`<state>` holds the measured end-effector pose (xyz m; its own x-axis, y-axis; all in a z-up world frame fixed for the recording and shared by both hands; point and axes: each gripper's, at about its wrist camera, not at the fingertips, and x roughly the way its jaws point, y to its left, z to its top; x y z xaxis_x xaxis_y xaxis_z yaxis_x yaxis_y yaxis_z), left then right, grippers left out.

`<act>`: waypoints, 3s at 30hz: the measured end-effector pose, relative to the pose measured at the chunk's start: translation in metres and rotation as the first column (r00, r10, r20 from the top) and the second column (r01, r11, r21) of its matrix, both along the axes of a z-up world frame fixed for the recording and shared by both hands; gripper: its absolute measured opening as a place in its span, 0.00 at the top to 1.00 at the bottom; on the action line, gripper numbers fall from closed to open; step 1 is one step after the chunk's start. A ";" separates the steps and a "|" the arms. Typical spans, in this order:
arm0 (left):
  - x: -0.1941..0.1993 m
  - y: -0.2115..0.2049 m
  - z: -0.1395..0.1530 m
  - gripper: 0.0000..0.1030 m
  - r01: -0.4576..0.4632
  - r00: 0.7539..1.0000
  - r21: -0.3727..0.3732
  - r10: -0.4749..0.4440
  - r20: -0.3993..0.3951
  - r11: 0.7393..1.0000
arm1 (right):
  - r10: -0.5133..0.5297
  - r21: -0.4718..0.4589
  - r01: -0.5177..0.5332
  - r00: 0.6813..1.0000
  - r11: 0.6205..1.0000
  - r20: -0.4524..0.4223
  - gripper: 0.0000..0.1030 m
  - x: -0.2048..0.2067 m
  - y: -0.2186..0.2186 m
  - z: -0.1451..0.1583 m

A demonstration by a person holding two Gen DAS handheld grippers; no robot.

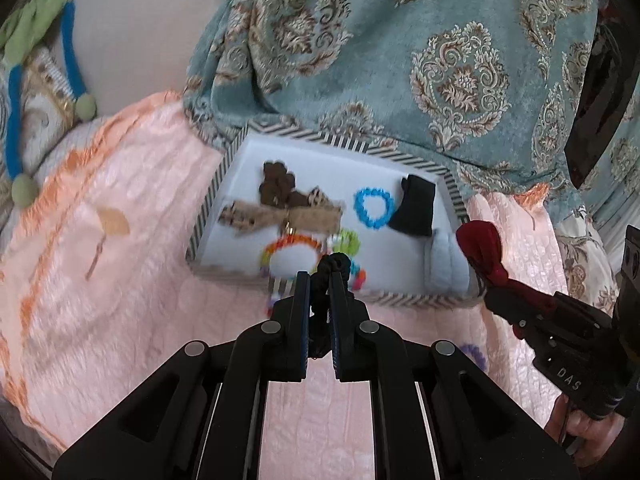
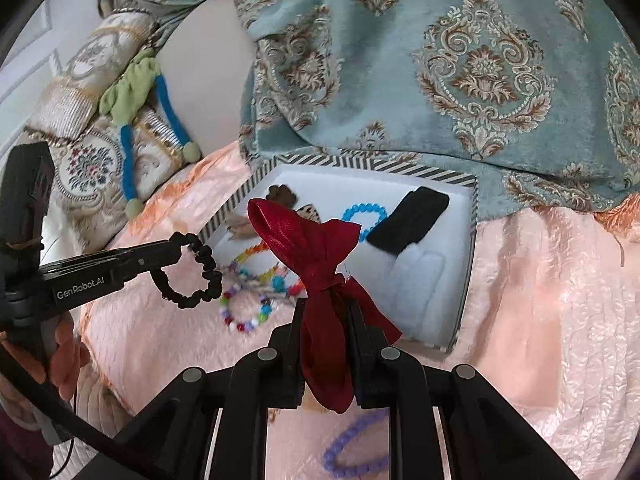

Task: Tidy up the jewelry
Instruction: 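Carry the red bow and black scrunchie into the tray and open both tools, then withdraw both tools toward the multicolor bead bracelet and purple bead bracelet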

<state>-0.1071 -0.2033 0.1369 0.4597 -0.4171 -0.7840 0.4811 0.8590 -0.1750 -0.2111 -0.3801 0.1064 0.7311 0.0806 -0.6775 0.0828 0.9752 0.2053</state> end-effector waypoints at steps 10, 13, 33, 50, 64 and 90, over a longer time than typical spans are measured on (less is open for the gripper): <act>0.043 -0.042 0.003 0.93 0.035 0.999 0.030 -0.036 0.035 0.999 | -0.057 0.034 0.058 0.998 0.998 -0.033 0.84 0.039 -0.013 -0.014; 0.057 -0.056 -0.001 0.93 0.053 0.998 0.036 -0.054 0.034 0.998 | -0.069 0.033 0.071 0.996 0.997 -0.062 0.84 0.051 -0.018 -0.023; 0.171 -0.108 -0.082 0.93 -0.003 0.996 0.073 0.010 -0.092 0.997 | -0.093 -0.076 0.079 0.974 0.994 -0.205 0.84 0.118 -0.001 -0.075; 0.101 -0.022 -0.036 0.49 -0.068 0.996 0.023 0.069 -0.050 0.997 | -0.161 0.181 0.168 0.986 0.969 -0.049 0.54 0.032 -0.020 -0.025; -0.003 0.007 0.002 0.47 -0.087 0.994 0.006 0.086 0.066 0.996 | -0.242 0.085 0.241 0.970 0.967 0.002 0.43 -0.021 0.003 0.011; -0.054 0.021 0.003 0.47 -0.115 0.993 0.018 0.115 0.029 0.993 | -0.238 0.058 0.237 0.971 0.970 0.002 0.42 -0.044 0.004 0.001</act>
<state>-0.1610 -0.1826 0.1403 0.5253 -0.3453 -0.7777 0.3836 0.9119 -0.1458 -0.2555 -0.3766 0.1072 0.7398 -0.0581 -0.6703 0.3086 0.9146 0.2614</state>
